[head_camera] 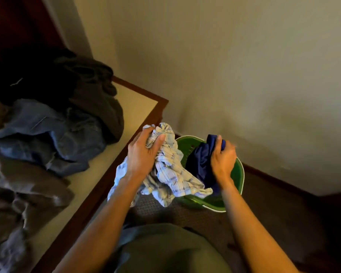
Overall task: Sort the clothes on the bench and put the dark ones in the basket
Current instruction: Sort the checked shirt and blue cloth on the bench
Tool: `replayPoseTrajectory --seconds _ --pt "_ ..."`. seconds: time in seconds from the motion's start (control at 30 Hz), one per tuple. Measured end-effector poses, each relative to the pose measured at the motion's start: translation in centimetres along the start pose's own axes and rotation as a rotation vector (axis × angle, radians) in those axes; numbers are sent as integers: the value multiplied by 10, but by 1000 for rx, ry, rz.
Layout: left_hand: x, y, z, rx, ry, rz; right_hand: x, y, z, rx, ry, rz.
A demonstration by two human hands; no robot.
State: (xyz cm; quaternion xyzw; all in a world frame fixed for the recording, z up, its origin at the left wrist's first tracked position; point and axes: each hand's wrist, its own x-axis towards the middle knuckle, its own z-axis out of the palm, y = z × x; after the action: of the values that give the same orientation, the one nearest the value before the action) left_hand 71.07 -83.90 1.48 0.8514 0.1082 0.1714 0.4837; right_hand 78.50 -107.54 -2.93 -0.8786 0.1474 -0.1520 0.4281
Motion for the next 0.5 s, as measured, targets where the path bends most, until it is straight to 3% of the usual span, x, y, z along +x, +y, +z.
replayPoseTrajectory --seconds 0.1,0.27,0.4,0.5 --pt "22 3 29 -11 -64 66 17 20 -2 -49 -13 128" --pt "54 18 73 -84 -182 115 44 40 -8 -127 -173 250" --pt "69 32 105 -94 -246 133 60 45 -24 -93 -87 351" --pt "73 33 129 -73 -303 136 62 52 -34 68 -82 470"
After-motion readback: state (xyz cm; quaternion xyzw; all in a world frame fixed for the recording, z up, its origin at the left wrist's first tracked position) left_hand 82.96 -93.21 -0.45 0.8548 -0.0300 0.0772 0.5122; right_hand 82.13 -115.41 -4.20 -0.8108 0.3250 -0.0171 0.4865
